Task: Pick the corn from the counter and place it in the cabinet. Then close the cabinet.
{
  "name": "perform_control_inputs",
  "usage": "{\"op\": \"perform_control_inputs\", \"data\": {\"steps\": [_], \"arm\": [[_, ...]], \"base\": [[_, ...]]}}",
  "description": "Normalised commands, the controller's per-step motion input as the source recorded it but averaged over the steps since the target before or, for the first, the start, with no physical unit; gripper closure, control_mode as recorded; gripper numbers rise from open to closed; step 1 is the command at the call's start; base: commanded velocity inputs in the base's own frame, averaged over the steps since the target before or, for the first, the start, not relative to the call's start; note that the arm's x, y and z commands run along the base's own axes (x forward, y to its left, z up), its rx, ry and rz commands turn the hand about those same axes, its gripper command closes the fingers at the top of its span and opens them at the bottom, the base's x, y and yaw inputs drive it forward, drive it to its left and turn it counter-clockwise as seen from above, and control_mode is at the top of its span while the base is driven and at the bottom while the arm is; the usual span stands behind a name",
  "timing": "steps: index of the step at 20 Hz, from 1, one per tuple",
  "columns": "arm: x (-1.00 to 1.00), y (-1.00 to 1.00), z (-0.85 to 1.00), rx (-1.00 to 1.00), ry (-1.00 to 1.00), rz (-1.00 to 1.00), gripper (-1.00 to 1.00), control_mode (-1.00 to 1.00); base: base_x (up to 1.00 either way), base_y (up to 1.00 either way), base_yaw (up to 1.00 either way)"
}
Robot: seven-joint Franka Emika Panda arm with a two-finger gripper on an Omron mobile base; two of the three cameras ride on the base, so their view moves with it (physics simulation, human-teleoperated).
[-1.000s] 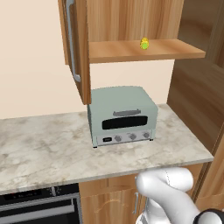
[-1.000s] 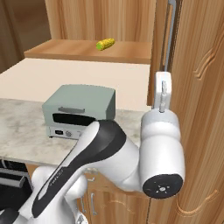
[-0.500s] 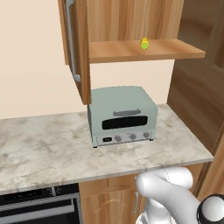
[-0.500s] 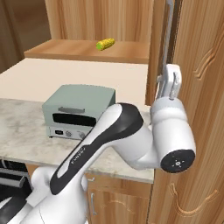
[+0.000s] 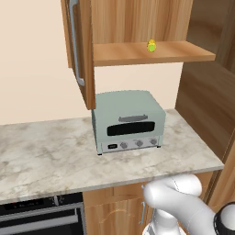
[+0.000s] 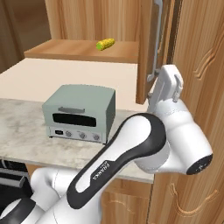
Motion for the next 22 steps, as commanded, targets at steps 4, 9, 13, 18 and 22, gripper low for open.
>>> {"op": "perform_control_inputs", "data": {"steps": [4,9,13,18,22], "arm": [[0.13,0.57,0.08,-0.02,-0.09,0.29,-1.00,-1.00],[0.13,0.57,0.11,-0.03,-0.07,0.28,-1.00,-1.00],[0.24,0.42,0.23,0.00,-0.07,0.23,-1.00,-1.00],[0.34,0.40,0.14,-0.01,-0.03,0.20,-1.00,-1.00],[0.05,0.35,0.00,0.00,0.00,0.06,-1.00,-1.00]], "base": [[0.00,0.00,0.00],[0.00,0.00,0.00],[0.00,0.00,0.00],[0.00,0.00,0.00],[0.00,0.00,0.00]]}}
